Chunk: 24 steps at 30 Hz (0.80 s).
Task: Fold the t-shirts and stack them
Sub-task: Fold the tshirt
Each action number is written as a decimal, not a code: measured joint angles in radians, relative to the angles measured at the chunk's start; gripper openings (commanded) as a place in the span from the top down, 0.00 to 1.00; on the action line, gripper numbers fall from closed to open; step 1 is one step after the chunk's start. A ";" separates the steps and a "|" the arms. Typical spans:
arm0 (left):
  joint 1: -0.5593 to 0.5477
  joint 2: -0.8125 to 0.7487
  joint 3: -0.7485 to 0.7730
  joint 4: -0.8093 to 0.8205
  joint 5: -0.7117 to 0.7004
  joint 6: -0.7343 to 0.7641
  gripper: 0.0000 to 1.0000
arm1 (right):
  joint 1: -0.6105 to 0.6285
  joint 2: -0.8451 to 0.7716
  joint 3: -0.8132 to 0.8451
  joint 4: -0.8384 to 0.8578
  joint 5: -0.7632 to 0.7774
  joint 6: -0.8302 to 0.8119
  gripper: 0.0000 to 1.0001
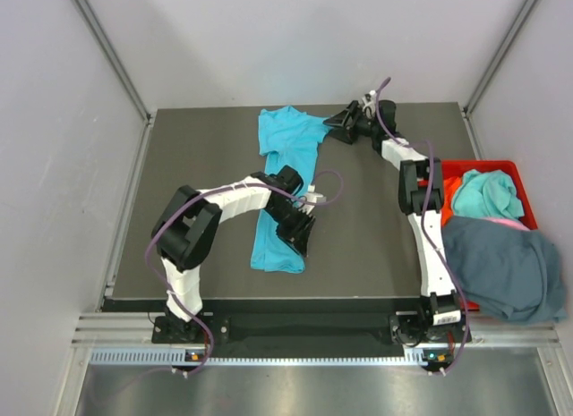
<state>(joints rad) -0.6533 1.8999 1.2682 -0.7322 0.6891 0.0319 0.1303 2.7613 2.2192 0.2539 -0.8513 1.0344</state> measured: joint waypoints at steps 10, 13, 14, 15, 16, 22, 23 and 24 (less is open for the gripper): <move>-0.022 0.043 0.000 -0.004 -0.044 0.003 0.58 | 0.006 0.063 0.116 0.012 0.106 -0.010 0.29; -0.043 0.066 0.002 -0.006 -0.062 0.005 0.56 | 0.007 0.071 0.151 -0.026 0.135 -0.066 0.30; -0.048 0.072 0.006 -0.012 -0.060 0.004 0.56 | 0.007 0.072 0.163 -0.047 0.143 -0.094 0.30; -0.053 0.075 0.013 -0.020 -0.064 0.004 0.56 | 0.007 0.072 0.180 -0.083 0.153 -0.127 0.30; -0.058 0.079 0.020 -0.027 -0.071 0.004 0.56 | 0.007 0.073 0.200 -0.122 0.168 -0.171 0.30; -0.106 0.115 0.080 -0.085 -0.109 -0.003 0.55 | 0.010 0.064 0.271 -0.291 0.309 -0.447 0.30; -0.115 0.117 0.085 -0.090 -0.116 -0.003 0.54 | 0.011 0.055 0.271 -0.316 0.334 -0.491 0.30; -0.124 0.119 0.090 -0.095 -0.123 -0.003 0.54 | 0.011 0.047 0.271 -0.336 0.356 -0.525 0.30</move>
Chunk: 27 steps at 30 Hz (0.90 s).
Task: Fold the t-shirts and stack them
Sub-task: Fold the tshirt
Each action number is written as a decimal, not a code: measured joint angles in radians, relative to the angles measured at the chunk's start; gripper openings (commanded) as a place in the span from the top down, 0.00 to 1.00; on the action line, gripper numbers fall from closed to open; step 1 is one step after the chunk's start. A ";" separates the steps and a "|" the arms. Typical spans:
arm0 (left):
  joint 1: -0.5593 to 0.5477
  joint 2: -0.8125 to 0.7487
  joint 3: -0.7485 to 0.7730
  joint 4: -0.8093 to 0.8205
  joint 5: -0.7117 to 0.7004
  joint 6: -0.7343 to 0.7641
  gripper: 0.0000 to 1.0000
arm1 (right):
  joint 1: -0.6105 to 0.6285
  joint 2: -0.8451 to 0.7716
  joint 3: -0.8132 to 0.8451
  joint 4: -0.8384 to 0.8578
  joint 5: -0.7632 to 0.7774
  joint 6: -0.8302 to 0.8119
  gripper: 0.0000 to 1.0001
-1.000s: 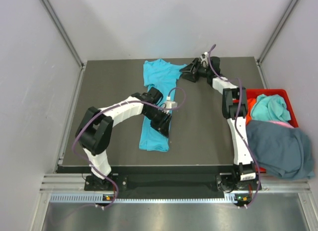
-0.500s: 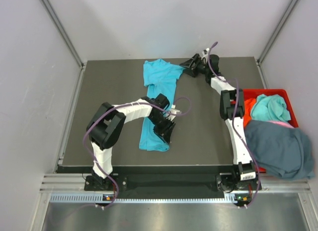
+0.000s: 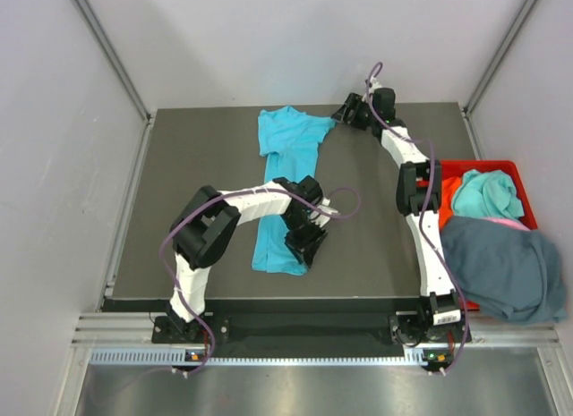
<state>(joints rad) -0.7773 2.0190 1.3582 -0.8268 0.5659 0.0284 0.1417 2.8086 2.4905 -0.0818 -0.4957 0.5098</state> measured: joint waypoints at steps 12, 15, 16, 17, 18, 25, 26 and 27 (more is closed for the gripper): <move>-0.115 0.005 0.020 -0.013 -0.032 0.001 0.54 | 0.011 -0.061 -0.050 -0.071 0.008 -0.180 0.36; -0.116 0.006 0.021 -0.014 -0.031 0.000 0.54 | 0.030 -0.084 -0.095 -0.025 -0.059 -0.177 0.36; -0.116 0.006 0.021 -0.014 -0.031 0.000 0.54 | 0.037 -0.085 -0.096 -0.008 -0.083 -0.166 0.36; -0.116 0.006 0.021 -0.014 -0.031 0.000 0.54 | 0.047 -0.085 -0.096 0.012 -0.107 -0.153 0.36; -0.116 0.006 0.021 -0.014 -0.031 0.000 0.54 | 0.056 -0.085 -0.096 0.037 -0.131 -0.136 0.35; -0.116 0.005 0.021 -0.014 -0.033 0.000 0.54 | 0.102 -0.084 -0.095 0.104 -0.170 -0.071 0.32; -0.116 0.005 0.021 -0.014 -0.034 0.000 0.53 | 0.106 -0.084 -0.095 0.097 -0.161 -0.071 0.31; -0.116 0.005 0.021 -0.015 -0.034 0.000 0.53 | 0.108 -0.083 -0.095 0.084 -0.139 -0.072 0.31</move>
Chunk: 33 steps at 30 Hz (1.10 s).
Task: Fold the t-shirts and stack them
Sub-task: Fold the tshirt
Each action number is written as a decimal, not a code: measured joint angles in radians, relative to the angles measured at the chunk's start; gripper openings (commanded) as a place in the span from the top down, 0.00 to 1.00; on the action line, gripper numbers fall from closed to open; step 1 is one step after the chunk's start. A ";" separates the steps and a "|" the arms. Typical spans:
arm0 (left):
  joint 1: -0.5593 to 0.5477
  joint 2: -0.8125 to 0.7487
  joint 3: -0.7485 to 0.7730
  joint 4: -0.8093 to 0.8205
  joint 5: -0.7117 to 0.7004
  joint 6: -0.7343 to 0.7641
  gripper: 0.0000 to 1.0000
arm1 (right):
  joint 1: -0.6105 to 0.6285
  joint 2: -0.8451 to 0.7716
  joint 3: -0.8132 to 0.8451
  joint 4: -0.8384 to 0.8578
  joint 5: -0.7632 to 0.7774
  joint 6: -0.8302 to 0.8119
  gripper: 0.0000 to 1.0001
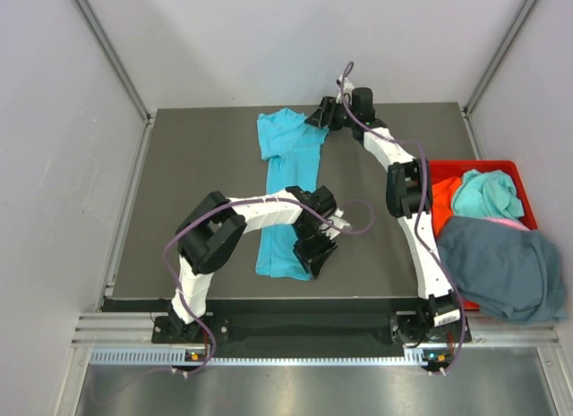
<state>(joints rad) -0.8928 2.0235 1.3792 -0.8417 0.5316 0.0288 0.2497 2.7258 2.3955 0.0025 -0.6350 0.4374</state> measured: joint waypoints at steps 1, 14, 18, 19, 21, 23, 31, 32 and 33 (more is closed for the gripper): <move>0.000 -0.001 0.000 0.000 -0.002 0.000 0.53 | 0.001 0.000 0.000 -0.014 0.016 -0.002 0.31; -0.019 -0.021 0.006 -0.019 -0.026 0.027 0.53 | -0.010 0.012 0.041 -0.175 0.301 0.010 0.31; -0.023 -0.036 0.026 -0.048 -0.013 0.045 0.54 | -0.011 0.029 0.084 -0.170 0.381 0.008 0.31; -0.024 -0.046 0.029 -0.051 -0.013 0.049 0.53 | -0.010 0.034 0.101 -0.164 0.400 -0.001 0.31; -0.025 -0.067 0.038 -0.061 -0.013 0.056 0.54 | -0.009 0.038 0.119 -0.158 0.437 -0.030 0.31; -0.026 -0.083 0.055 -0.067 -0.013 0.067 0.54 | -0.005 0.038 0.130 -0.145 0.468 -0.078 0.30; -0.026 -0.100 0.080 -0.073 -0.025 0.079 0.55 | 0.043 -0.015 -0.004 -0.060 0.501 -0.333 0.32; -0.026 -0.101 0.080 -0.074 -0.026 0.079 0.55 | 0.055 -0.044 -0.064 -0.043 0.504 -0.383 0.31; -0.026 -0.101 0.081 -0.076 -0.028 0.080 0.55 | 0.067 -0.063 -0.105 -0.030 0.505 -0.425 0.31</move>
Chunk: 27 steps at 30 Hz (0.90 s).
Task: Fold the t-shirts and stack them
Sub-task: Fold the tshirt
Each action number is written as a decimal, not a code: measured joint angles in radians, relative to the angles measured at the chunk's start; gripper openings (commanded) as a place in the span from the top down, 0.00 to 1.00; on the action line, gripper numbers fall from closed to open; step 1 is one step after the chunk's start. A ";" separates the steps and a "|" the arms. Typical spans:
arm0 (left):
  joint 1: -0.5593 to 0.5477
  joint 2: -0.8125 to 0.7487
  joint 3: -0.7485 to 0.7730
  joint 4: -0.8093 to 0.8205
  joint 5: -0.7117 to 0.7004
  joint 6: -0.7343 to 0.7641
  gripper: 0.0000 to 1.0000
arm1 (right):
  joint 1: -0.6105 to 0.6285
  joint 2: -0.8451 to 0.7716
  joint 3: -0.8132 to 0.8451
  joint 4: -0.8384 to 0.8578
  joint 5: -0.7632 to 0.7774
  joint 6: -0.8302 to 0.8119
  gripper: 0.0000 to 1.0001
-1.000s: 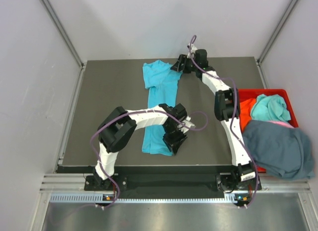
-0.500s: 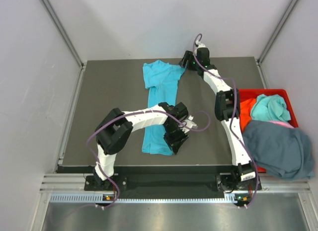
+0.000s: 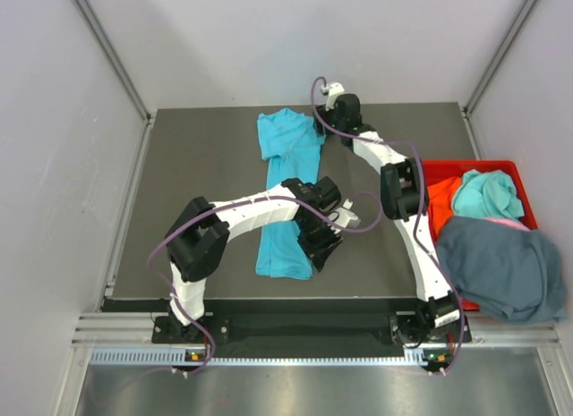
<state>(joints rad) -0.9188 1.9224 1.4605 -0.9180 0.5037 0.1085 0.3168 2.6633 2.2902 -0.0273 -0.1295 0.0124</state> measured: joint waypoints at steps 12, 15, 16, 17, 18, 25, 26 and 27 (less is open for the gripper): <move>0.001 -0.041 -0.032 -0.011 -0.023 0.001 0.55 | 0.118 -0.017 -0.023 0.058 -0.025 -0.122 0.29; 0.001 -0.048 -0.032 -0.010 -0.023 0.003 0.55 | 0.108 -0.017 0.001 0.035 -0.025 -0.055 0.29; 0.001 -0.050 -0.032 -0.010 -0.023 0.004 0.55 | 0.102 -0.017 0.013 0.022 -0.025 -0.022 0.30; 0.001 -0.052 -0.032 -0.010 -0.023 0.004 0.55 | 0.095 -0.017 0.029 0.007 -0.026 0.014 0.29; 0.001 -0.054 -0.032 -0.010 -0.023 0.004 0.55 | 0.089 -0.017 0.045 -0.012 -0.026 0.043 0.30; 0.001 -0.056 -0.032 -0.010 -0.022 0.003 0.55 | 0.005 0.000 0.121 -0.097 -0.067 0.281 0.30; 0.001 -0.056 -0.032 -0.010 -0.022 0.003 0.55 | -0.008 0.004 0.121 -0.108 -0.079 0.311 0.30; 0.001 -0.056 -0.032 -0.010 -0.022 0.003 0.55 | -0.017 0.010 0.121 -0.116 -0.090 0.336 0.30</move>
<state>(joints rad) -0.9180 1.8668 1.4284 -0.9276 0.4816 0.1120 0.2996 2.6732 2.4107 -0.1432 -0.2199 0.3489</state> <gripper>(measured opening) 0.447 0.698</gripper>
